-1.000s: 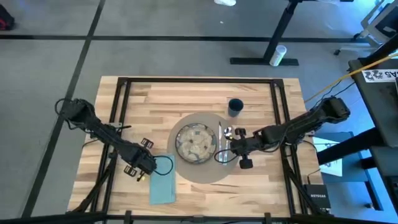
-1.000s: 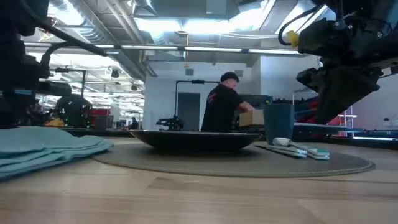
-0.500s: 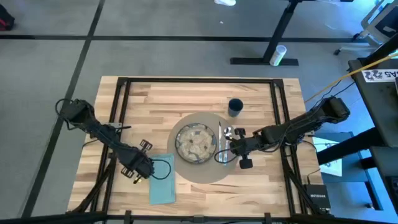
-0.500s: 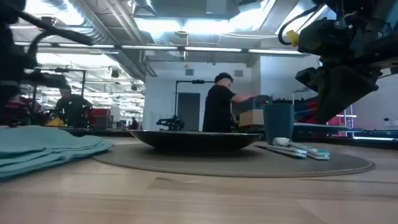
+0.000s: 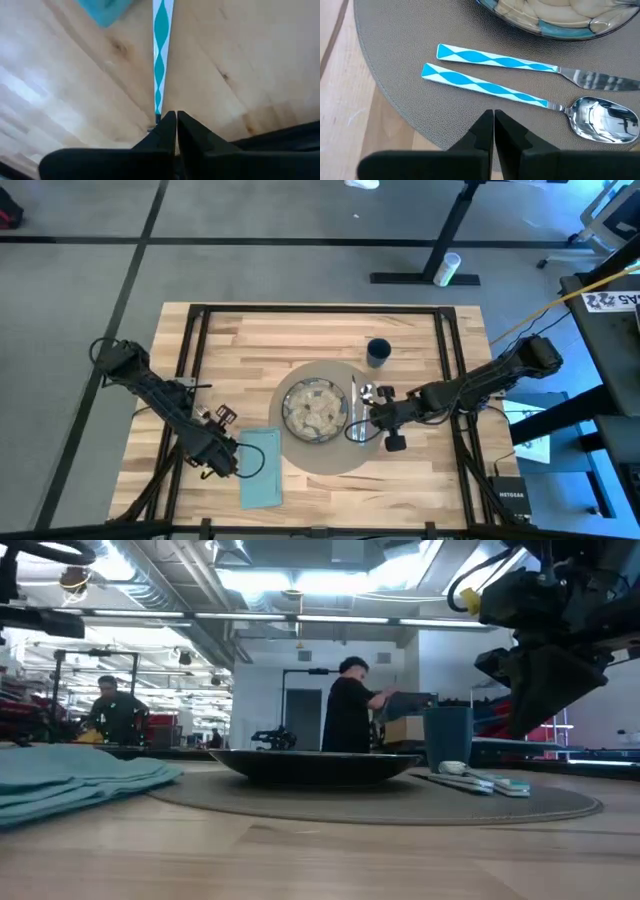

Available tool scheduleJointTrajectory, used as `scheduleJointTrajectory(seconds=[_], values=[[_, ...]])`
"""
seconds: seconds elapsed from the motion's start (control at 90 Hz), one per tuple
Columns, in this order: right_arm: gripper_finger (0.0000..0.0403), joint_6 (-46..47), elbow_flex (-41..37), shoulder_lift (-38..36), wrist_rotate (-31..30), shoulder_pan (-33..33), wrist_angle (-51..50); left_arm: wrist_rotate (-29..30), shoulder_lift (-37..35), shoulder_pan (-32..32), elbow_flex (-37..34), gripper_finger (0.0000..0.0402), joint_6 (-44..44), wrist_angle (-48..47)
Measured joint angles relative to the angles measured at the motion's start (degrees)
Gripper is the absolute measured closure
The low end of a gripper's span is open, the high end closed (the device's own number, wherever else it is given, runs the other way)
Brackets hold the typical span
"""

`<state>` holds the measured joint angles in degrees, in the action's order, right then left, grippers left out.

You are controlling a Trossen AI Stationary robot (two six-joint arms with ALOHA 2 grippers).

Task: Set table place
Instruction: Put the blue patterned fork on top of the blue table napkin

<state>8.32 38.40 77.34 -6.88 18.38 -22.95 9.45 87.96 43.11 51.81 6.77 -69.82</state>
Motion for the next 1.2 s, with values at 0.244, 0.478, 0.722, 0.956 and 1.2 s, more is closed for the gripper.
scheduleJointTrajectory(seconds=[0.244,0.478,0.722,0.956,1.2], values=[[0.0378,-0.21,0.00,0.00,0.47,-0.01,0.84,-3.87,0.00,-3.13,-5.40,0.0401,0.16,2.24],[0.0345,-0.39,-0.01,0.00,1.74,0.01,0.83,-4.32,0.00,-6.98,-8.63,0.0401,1.81,6.23],[0.0340,-0.37,-0.01,0.00,2.02,0.01,0.84,-4.38,-0.02,-8.80,-8.63,0.0401,2.09,7.00],[0.0340,-0.35,-0.01,0.00,2.02,0.01,0.82,-4.39,-0.02,-8.79,-8.63,0.0371,5.05,6.97],[0.0340,-0.31,-0.01,0.00,2.06,0.01,0.82,-4.14,-0.07,-8.79,-8.63,0.0291,3.40,6.93]])
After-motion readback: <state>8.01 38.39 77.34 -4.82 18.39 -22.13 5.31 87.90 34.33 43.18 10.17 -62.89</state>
